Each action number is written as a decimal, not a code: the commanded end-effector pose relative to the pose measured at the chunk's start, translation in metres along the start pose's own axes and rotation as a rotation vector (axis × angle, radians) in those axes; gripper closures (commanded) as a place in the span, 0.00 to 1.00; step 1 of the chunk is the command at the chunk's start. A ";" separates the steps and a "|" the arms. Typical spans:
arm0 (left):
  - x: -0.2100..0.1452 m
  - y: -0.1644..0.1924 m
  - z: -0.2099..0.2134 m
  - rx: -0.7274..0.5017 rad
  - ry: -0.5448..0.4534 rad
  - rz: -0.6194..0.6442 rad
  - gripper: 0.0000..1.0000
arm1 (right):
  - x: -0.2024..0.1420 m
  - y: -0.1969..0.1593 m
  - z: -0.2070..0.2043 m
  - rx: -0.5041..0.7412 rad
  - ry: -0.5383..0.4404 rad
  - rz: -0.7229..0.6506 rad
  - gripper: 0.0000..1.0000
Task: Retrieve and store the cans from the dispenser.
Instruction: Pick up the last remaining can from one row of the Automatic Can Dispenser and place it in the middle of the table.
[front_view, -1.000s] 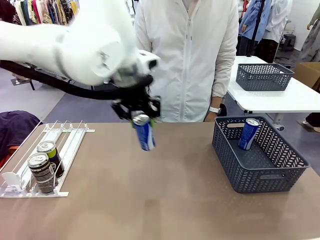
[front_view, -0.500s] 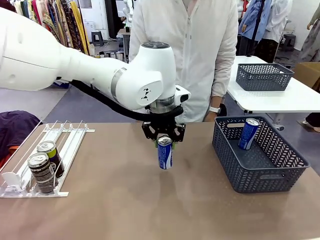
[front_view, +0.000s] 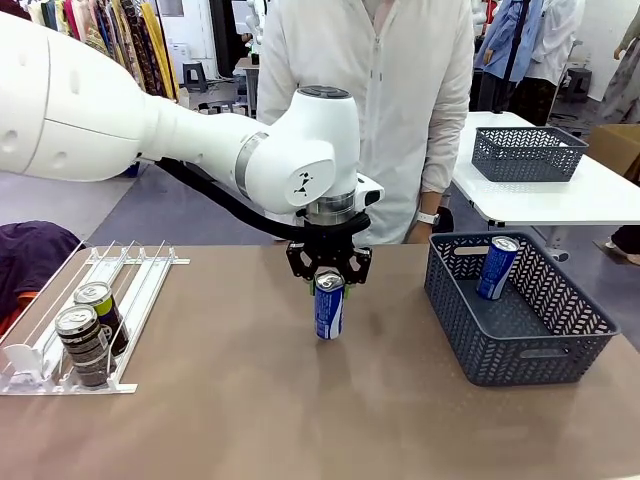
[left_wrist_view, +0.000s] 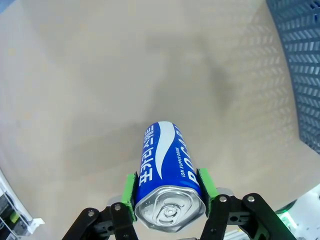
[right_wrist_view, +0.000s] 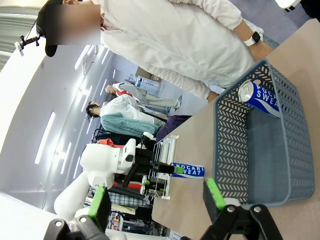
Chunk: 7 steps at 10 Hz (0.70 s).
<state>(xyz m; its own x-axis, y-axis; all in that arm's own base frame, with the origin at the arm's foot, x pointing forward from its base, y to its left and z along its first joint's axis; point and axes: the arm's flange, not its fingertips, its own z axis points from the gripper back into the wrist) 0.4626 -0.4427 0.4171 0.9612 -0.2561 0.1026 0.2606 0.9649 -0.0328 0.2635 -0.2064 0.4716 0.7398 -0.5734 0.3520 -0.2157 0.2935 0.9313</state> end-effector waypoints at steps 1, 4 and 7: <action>0.004 0.001 0.002 -0.008 0.027 0.021 0.68 | 0.003 0.003 -0.002 0.024 -0.019 0.005 0.00; 0.005 0.003 0.002 -0.009 0.023 0.024 0.00 | 0.003 0.003 -0.002 0.024 -0.019 0.005 0.00; -0.002 0.017 0.027 -0.048 -0.028 0.062 0.00 | 0.003 0.003 -0.002 0.024 -0.019 0.005 0.00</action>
<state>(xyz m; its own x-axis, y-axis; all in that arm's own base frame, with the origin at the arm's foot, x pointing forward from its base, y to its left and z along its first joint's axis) 0.4715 -0.4401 0.4288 0.9683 -0.2268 0.1050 0.2337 0.9706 -0.0586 0.2636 -0.2064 0.4716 0.7399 -0.5734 0.3519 -0.2156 0.2934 0.9314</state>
